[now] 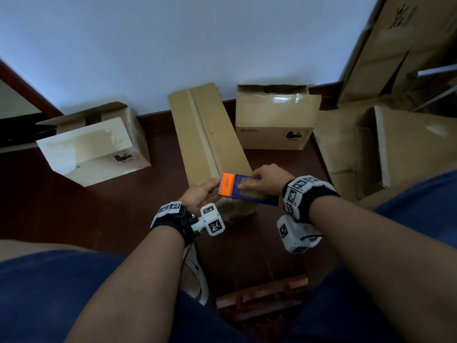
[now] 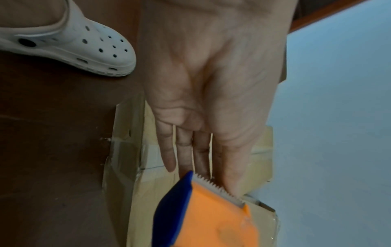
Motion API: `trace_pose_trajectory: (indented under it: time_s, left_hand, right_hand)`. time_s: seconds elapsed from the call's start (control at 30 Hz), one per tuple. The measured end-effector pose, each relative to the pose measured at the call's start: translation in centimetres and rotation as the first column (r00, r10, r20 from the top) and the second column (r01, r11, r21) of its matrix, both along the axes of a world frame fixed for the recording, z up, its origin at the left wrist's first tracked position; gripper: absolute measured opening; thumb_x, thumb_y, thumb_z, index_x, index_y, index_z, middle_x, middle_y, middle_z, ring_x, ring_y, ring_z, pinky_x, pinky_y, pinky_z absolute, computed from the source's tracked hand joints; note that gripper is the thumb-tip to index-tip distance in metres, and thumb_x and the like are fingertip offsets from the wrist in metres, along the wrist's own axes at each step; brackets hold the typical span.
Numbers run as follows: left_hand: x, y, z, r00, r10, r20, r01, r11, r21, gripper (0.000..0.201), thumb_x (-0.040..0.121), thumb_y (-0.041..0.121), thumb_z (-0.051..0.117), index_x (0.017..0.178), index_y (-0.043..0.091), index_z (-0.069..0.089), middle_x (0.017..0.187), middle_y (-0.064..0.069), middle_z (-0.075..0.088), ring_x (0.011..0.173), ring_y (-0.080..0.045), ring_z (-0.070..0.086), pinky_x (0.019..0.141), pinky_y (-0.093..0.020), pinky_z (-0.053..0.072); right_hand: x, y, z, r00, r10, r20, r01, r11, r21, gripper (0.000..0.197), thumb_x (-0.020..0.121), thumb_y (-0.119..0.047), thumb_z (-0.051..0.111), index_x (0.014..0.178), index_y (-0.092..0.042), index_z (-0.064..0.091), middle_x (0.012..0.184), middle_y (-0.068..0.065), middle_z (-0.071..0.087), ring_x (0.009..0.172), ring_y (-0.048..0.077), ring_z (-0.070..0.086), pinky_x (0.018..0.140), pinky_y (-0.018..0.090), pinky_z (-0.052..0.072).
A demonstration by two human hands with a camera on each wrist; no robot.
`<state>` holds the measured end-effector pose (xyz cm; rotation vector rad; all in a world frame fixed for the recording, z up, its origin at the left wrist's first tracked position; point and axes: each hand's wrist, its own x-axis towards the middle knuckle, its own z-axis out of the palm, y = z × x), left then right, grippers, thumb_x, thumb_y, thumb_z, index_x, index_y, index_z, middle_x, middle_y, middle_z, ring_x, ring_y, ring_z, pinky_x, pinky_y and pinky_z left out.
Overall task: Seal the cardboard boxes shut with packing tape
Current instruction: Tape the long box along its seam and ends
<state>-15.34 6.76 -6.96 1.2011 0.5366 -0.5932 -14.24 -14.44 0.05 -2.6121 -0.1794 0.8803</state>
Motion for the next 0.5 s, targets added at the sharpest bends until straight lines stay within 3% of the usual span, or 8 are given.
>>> trace_pose_trajectory:
  time_s: [0.13,0.23,0.33,0.37,0.47,0.5]
  left_hand:
    - [-1.9,0.0,-0.8,0.999,-0.018,-0.028,0.019,1.0,0.016,0.016,0.094,0.014,0.059,0.105,0.005,0.066,0.091,-0.011,0.073,0.074,-0.016,0.07,0.073,-0.028,0.058]
    - [-2.6,-0.2,-0.8,1.0,-0.024,0.005,0.023,0.993,0.115,0.018,0.097,0.013,0.055,0.108,0.003,0.064,0.088,-0.008,0.071,0.069,-0.013,0.068,0.061,-0.024,0.058]
    - [-3.0,0.0,-0.2,0.999,-0.021,0.038,0.014,0.983,0.183,0.02,0.097,0.011,0.055,0.11,0.0,0.065,0.089,-0.013,0.07,0.063,-0.012,0.067,0.053,-0.022,0.054]
    - [-3.1,0.1,-0.1,0.999,-0.013,0.034,0.007,0.984,0.177,0.02,0.096,0.01,0.056,0.109,-0.001,0.065,0.086,-0.014,0.07,0.061,-0.013,0.066,0.052,-0.022,0.054]
    - [-3.9,0.6,-0.2,0.999,0.036,0.011,-0.037,0.988,0.15,0.01,0.095,0.009,0.058,0.09,0.003,0.065,0.054,-0.003,0.064,0.04,-0.008,0.055,0.039,-0.016,0.042]
    - [-4.1,0.8,-0.7,0.999,0.051,0.005,-0.051,0.987,0.15,0.01,0.094,0.01,0.06,0.09,0.004,0.067,0.052,-0.002,0.062,0.039,-0.008,0.053,0.038,-0.016,0.04]
  right_hand:
    - [-1.0,0.7,0.4,0.994,0.076,-0.08,-0.08,0.995,-0.051,0.07,0.078,-0.075,0.053,0.12,-0.02,0.064,0.108,0.005,0.064,0.091,0.019,0.059,0.071,0.029,0.046]
    - [-1.6,1.5,0.3,0.982,0.133,-0.137,-0.145,0.986,-0.079,0.073,0.08,-0.076,0.048,0.132,-0.024,0.054,0.124,0.006,0.058,0.107,0.024,0.056,0.08,0.029,0.044]
    - [-2.2,2.2,0.2,0.98,0.115,-0.161,-0.125,0.991,-0.048,0.068,0.086,-0.07,0.046,0.131,-0.02,0.054,0.125,0.009,0.058,0.11,0.025,0.056,0.086,0.032,0.045]
    - [-2.2,2.2,0.2,0.982,0.104,-0.155,-0.111,0.993,-0.036,0.066,0.087,-0.068,0.045,0.13,-0.019,0.055,0.123,0.009,0.059,0.109,0.025,0.057,0.085,0.032,0.045]
    - [-2.4,2.1,0.3,0.984,0.101,-0.146,-0.108,0.993,-0.039,0.064,0.088,-0.068,0.044,0.13,-0.02,0.054,0.122,0.009,0.059,0.107,0.024,0.057,0.079,0.029,0.043]
    - [-2.4,2.1,0.3,0.983,0.108,-0.148,-0.116,0.992,-0.045,0.064,0.088,-0.067,0.044,0.131,-0.021,0.054,0.123,0.008,0.058,0.108,0.024,0.056,0.078,0.029,0.041]
